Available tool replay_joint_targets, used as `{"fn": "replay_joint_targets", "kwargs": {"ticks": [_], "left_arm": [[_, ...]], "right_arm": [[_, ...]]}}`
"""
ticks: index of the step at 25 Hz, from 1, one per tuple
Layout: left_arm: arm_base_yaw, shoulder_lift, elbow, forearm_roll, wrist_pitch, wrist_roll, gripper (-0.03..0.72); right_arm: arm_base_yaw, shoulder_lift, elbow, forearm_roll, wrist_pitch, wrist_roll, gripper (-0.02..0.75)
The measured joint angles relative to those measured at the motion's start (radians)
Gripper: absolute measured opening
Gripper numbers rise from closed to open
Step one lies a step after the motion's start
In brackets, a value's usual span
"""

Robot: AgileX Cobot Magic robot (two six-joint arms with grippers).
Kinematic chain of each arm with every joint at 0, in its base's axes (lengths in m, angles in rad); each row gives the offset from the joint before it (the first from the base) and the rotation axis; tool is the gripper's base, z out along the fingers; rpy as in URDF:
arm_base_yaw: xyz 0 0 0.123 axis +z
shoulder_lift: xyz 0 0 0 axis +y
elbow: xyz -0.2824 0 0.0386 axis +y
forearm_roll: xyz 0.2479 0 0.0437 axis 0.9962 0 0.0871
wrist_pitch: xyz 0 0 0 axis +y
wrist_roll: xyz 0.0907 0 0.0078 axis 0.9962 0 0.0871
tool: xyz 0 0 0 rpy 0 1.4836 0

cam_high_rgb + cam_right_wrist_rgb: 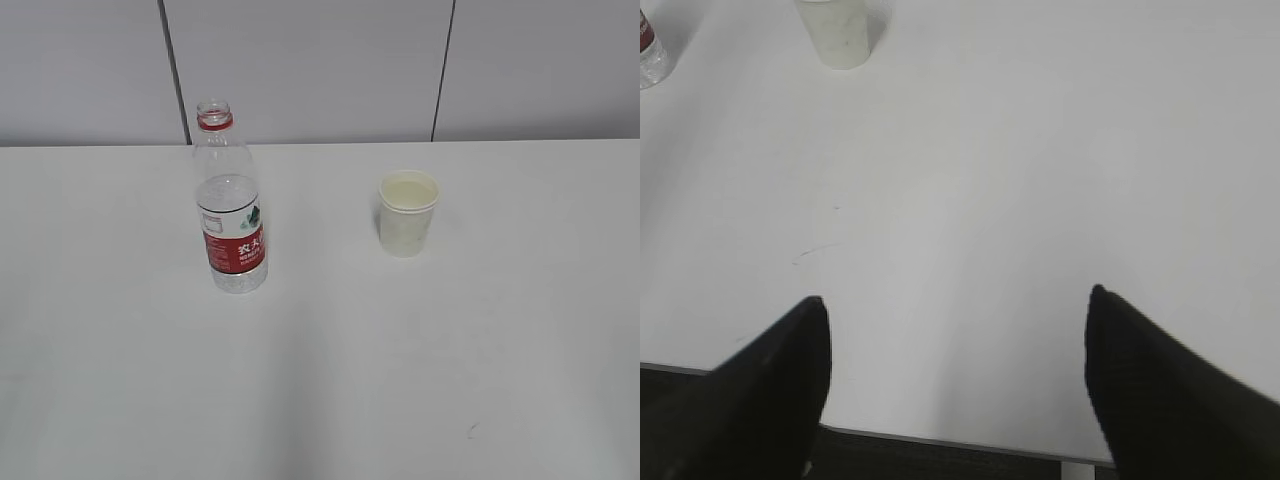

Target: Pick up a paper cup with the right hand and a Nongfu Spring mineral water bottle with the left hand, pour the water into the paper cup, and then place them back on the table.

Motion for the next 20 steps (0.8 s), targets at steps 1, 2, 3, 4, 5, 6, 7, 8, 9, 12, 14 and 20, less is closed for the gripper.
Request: {"fn": "replay_joint_targets", "kwargs": {"ticks": [1,2,3,4,5,6,7,8,9,12,14,20], "left_arm": [[0.0,0.0,0.0,0.0,0.0,0.0,0.531],[0.0,0.0,0.0,-0.001,0.0,0.0,0.531],[0.0,0.0,0.0,-0.001,0.0,0.0,0.531],[0.0,0.0,0.0,-0.001,0.0,0.0,0.531],[0.0,0.0,0.0,-0.001,0.0,0.0,0.531],[0.0,0.0,0.0,-0.001,0.0,0.0,0.531],[0.0,0.0,0.0,-0.001,0.0,0.0,0.531],[0.0,0.0,0.0,-0.001,0.0,0.0,0.531],[0.0,0.0,0.0,-0.001,0.0,0.0,0.531],[0.0,0.0,0.0,-0.001,0.0,0.0,0.531],[0.0,0.0,0.0,-0.001,0.0,0.0,0.531],[0.0,0.0,0.0,-0.001,0.0,0.0,0.531]], "right_arm": [[0.0,0.0,0.0,0.0,0.0,0.0,0.587],[0.0,0.0,0.0,0.0,0.0,0.0,0.587],[0.0,0.0,0.0,0.0,0.0,0.0,0.587],[0.0,0.0,0.0,0.0,0.0,0.0,0.587],[0.0,0.0,0.0,0.0,0.0,0.0,0.587],[0.0,0.0,0.0,0.0,0.0,0.0,0.587],[0.0,0.0,0.0,0.0,0.0,0.0,0.587],[0.0,0.0,0.0,0.0,0.0,0.0,0.587],[0.0,0.0,0.0,0.0,0.0,0.0,0.587],[0.0,0.0,0.0,0.0,0.0,0.0,0.587],[0.0,0.0,0.0,0.0,0.0,0.0,0.587],[0.0,0.0,0.0,0.0,0.0,0.0,0.587]]}}
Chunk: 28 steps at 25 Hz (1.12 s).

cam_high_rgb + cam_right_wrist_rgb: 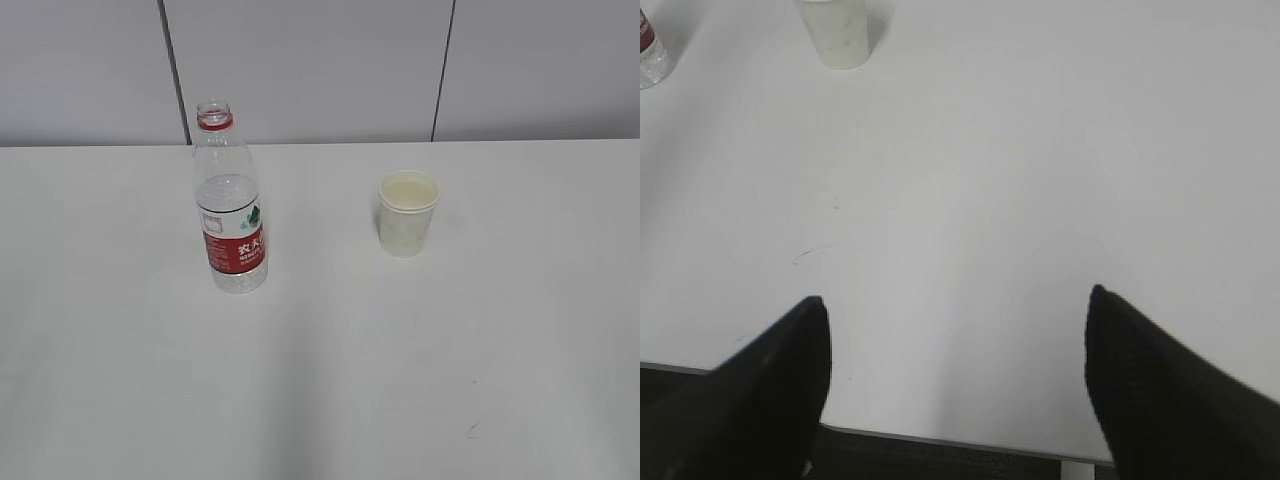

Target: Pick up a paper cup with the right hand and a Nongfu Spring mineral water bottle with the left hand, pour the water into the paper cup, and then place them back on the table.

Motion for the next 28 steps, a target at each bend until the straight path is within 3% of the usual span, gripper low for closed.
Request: {"fn": "replay_joint_targets", "kwargs": {"ticks": [28], "left_arm": [[0.0,0.0,0.0,0.0,0.0,0.0,0.499]], "right_arm": [[0.0,0.0,0.0,0.0,0.0,0.0,0.587]]}}
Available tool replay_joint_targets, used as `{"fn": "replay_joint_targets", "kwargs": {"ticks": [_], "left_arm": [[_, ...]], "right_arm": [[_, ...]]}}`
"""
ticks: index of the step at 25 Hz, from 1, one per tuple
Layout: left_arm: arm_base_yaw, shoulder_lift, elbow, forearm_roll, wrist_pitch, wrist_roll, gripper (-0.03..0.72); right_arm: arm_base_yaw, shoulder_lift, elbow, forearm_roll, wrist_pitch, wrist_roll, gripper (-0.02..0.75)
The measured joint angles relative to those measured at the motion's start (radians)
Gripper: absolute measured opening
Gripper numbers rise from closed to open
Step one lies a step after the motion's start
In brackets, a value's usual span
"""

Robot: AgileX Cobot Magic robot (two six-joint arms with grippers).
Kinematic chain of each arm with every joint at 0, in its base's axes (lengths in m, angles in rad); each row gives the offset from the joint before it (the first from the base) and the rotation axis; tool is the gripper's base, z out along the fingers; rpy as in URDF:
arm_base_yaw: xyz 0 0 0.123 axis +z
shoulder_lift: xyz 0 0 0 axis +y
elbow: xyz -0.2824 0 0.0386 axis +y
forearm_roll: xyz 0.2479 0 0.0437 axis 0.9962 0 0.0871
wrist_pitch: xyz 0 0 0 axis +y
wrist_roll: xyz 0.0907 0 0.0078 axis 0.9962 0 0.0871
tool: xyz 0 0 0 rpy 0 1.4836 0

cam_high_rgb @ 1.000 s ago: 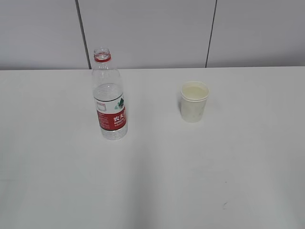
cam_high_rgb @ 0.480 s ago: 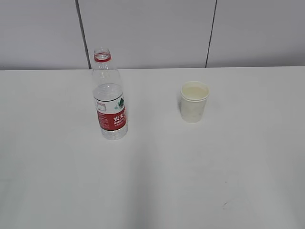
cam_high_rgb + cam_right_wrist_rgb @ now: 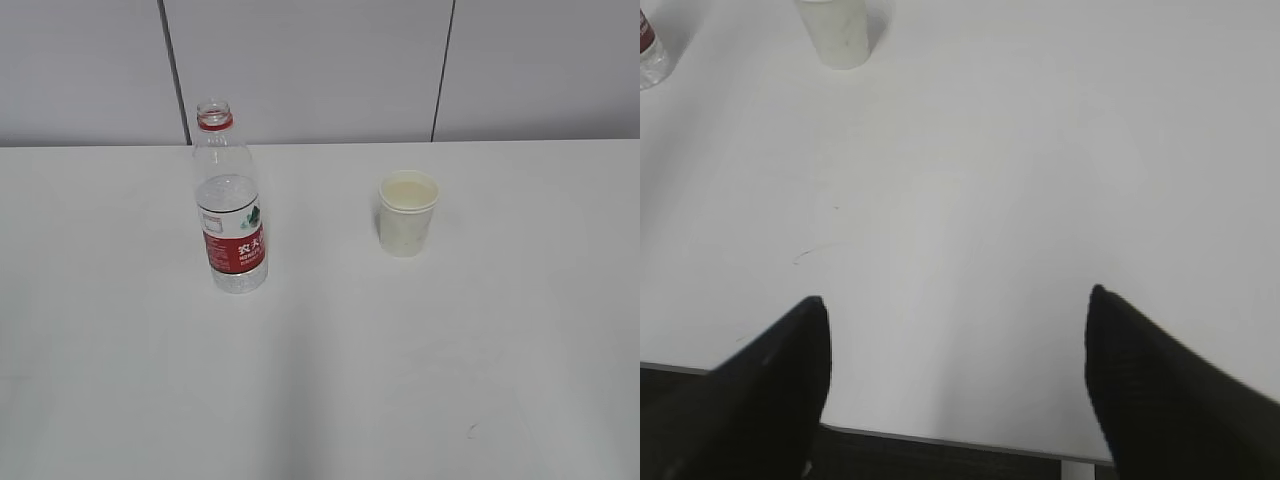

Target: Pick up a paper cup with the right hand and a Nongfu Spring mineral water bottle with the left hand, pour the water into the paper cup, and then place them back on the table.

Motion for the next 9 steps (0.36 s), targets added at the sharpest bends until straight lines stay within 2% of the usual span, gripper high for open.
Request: {"fn": "replay_joint_targets", "kwargs": {"ticks": [9], "left_arm": [[0.0,0.0,0.0,0.0,0.0,0.0,0.496]], "right_arm": [[0.0,0.0,0.0,0.0,0.0,0.0,0.587]]}}
